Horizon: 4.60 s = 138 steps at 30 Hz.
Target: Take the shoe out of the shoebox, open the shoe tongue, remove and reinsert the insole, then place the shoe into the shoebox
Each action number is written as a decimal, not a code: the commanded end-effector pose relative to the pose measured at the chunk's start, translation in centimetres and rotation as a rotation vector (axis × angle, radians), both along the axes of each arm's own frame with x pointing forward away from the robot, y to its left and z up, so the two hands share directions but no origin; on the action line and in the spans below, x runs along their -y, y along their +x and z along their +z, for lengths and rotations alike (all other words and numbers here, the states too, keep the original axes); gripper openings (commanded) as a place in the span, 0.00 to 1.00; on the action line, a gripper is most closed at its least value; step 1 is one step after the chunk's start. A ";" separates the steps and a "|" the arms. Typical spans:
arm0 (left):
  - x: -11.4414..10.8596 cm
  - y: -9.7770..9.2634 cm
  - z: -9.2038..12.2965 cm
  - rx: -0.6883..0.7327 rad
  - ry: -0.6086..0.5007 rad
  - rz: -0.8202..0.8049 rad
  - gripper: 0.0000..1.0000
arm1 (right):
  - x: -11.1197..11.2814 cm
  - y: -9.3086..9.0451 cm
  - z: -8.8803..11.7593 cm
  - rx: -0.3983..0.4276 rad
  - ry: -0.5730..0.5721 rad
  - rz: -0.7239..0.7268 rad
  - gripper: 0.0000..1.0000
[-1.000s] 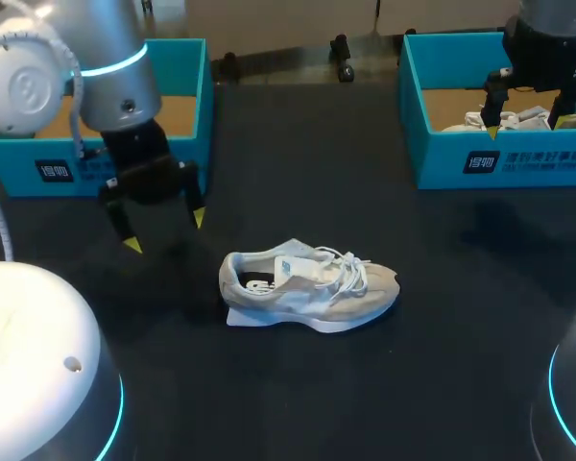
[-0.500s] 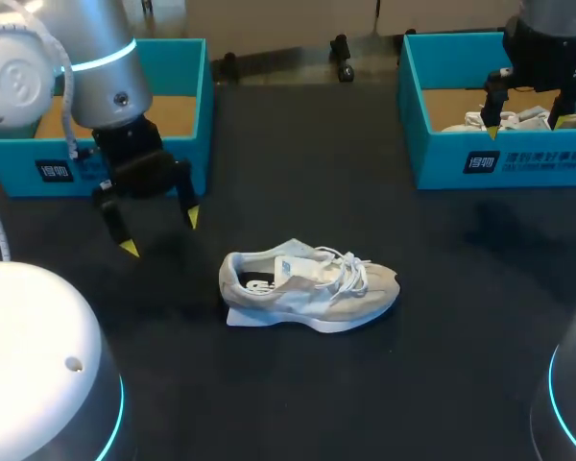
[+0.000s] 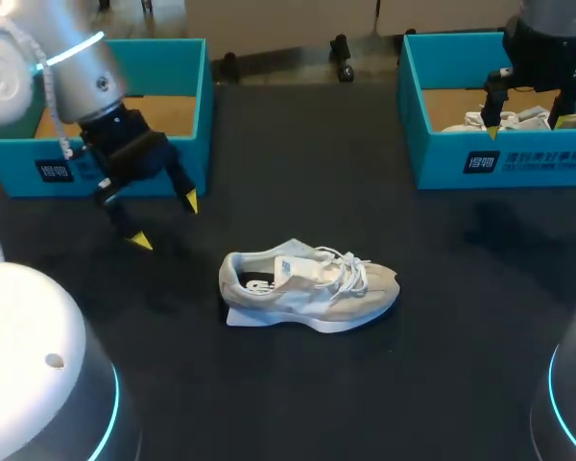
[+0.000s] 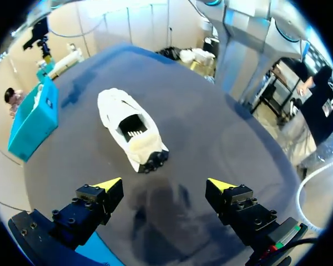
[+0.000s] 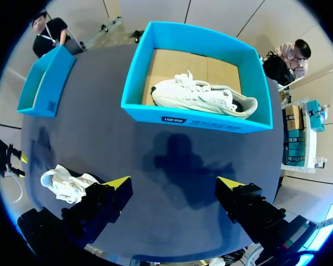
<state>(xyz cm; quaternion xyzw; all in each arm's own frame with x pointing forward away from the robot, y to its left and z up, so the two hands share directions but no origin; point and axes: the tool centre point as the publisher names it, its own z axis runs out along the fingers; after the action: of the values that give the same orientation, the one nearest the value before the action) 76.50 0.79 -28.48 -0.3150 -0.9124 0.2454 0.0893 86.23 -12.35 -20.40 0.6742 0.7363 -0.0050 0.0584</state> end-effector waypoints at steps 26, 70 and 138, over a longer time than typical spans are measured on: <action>-2.7 -1.4 -5.1 -0.148 -0.363 0.337 1.00 | 0.0 -0.1 -0.1 0.002 0.002 0.000 1.00; -3.6 -4.3 -9.2 -0.285 -0.592 0.626 1.00 | 0.0 -0.1 -0.1 0.002 0.002 0.000 1.00; 10.2 -4.5 -13.1 -0.286 -0.551 0.712 1.00 | 0.0 -0.1 -0.1 0.002 0.002 0.000 1.00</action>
<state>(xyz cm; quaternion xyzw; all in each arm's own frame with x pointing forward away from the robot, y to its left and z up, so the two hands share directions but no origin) 71.83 -8.56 -41.12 0.0431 -0.8422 0.5363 0.0358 86.23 -12.35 -20.40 0.6741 0.7363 -0.0050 0.0584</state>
